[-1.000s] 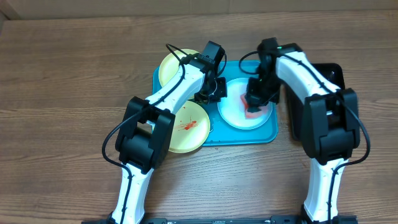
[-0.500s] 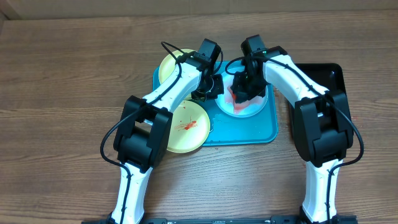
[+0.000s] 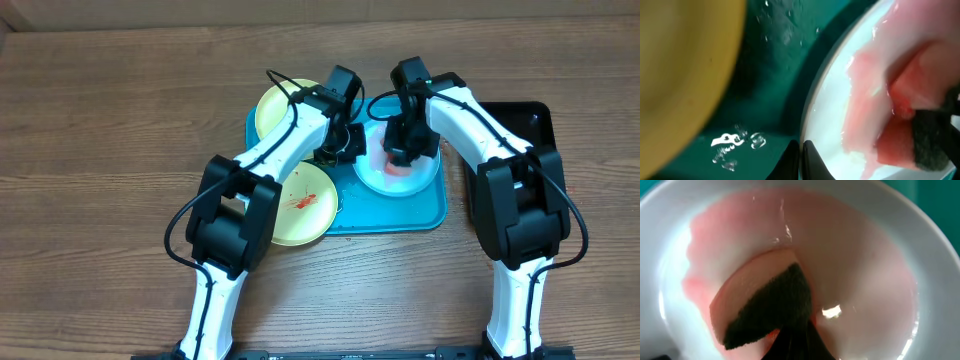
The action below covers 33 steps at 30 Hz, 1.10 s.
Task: Clean dirty plates on tray and stack at the side
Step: 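Scrub the white plate's red smear with the sponge in the right gripper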
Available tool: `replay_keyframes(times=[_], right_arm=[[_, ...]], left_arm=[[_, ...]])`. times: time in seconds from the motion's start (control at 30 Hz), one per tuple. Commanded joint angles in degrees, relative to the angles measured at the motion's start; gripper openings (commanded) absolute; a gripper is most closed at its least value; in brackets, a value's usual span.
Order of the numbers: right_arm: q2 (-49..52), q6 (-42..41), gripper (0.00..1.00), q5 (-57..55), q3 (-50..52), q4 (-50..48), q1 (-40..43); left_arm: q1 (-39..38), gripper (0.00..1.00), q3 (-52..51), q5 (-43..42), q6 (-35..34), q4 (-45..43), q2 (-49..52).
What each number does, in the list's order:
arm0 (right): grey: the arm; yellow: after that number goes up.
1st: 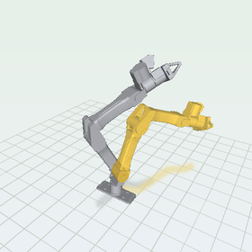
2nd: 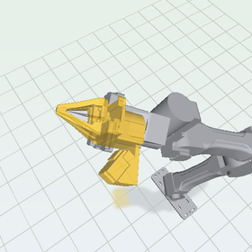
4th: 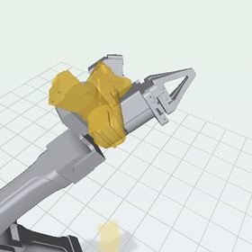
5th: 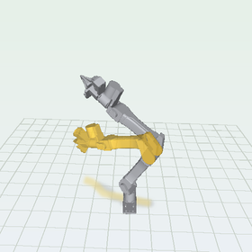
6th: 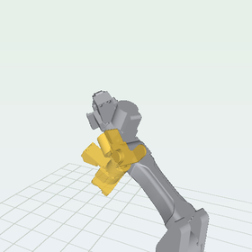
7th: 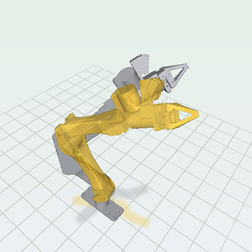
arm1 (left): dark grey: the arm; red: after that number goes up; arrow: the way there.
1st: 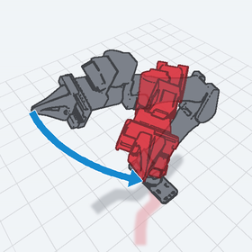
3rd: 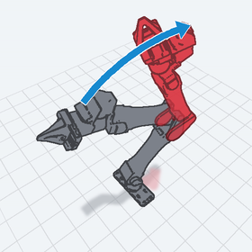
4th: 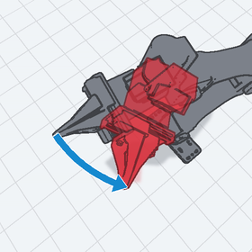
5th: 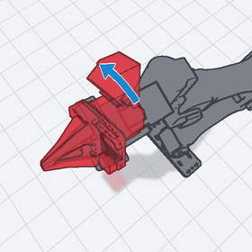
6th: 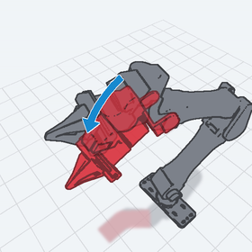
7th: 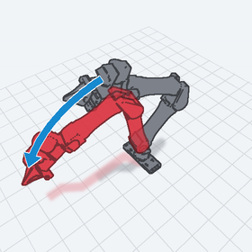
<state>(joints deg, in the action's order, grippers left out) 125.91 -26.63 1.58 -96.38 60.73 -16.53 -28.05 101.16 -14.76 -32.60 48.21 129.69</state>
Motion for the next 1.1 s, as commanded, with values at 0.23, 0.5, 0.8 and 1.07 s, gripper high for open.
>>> replay_keyframes(times=[0.23,0.5,0.8,1.07], right_arm=[[-0.2,3.3,0.04,9.7,0.7,-0.8,-1.7],[-0.2,1.3,0.04,0.0,0.2,-8.6,0.5],[-0.5,4.6,0.04,-12.0,-2.4,-1.1,5.1],[-0.5,8.5,0.04,-2.9,0.2,4.3,3.8]], left_arm=[[0.3,0.04,1.6,-0.3,0.7,0.0,0.3],[0.2,0.04,1.6,-0.3,0.7,0.0,0.3],[0.3,0.04,1.6,-0.3,0.7,0.5,0.3],[0.0,0.04,1.6,-0.3,0.9,0.2,0.3]])
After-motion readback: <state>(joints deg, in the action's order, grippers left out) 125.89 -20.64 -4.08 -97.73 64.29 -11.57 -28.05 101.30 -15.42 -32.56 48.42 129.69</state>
